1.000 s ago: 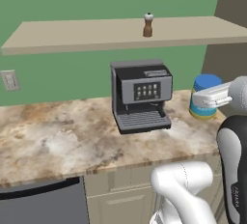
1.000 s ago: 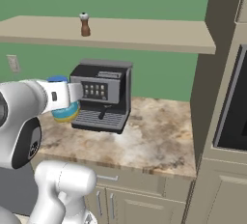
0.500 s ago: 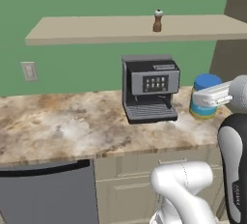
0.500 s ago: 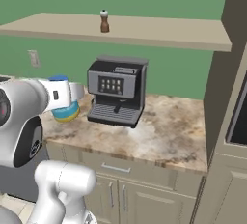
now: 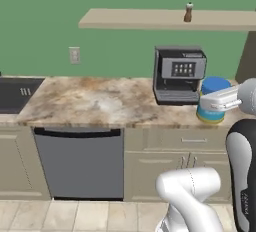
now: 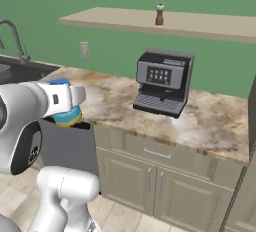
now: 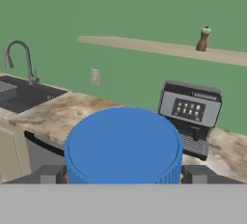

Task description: Take 2 condiments from the cabinet and move them on the counter near the stove.Make sure the condiments are lined up with each other, next to each other.

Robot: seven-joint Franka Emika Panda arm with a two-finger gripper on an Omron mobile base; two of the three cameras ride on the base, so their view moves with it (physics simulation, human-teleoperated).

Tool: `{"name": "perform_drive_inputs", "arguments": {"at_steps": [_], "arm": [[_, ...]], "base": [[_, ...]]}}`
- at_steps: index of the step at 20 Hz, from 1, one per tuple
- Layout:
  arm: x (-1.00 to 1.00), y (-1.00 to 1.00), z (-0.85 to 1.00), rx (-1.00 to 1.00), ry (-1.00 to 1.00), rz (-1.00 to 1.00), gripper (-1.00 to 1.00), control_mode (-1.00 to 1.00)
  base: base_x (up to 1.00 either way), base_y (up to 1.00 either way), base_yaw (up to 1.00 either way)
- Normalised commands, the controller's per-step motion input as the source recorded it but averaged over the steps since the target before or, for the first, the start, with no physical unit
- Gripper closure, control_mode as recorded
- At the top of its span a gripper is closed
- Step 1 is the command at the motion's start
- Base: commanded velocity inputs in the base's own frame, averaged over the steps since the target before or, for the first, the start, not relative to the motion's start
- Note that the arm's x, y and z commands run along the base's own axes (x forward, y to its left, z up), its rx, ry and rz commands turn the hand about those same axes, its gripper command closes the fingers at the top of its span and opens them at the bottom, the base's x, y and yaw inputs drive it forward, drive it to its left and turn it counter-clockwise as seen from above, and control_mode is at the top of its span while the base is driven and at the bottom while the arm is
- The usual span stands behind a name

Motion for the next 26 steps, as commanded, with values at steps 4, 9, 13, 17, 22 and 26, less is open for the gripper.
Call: {"name": "perform_drive_inputs", "arguments": {"at_steps": [4,9,13,17,22,26], "arm": [[0.00,0.00,0.00,0.00,0.00,0.00,1.00,1.00],[0.00,0.00,0.00,0.00,0.00,0.00,1.00,1.00],[0.00,0.00,0.00,0.00,0.00,0.00,1.00,1.00],[0.00,0.00,0.00,0.00,0.00,0.00,1.00,1.00],[0.00,0.00,0.00,0.00,0.00,0.00,1.00,1.00],[0.00,0.00,0.00,0.00,0.00,0.00,1.00,1.00]], "base": [[-0.24,0.31,0.35],[-0.14,0.20,0.40],[-0.18,0.19,0.44],[-0.13,0.22,0.44],[-0.09,0.27,0.43],[-0.03,0.34,0.41]]}}
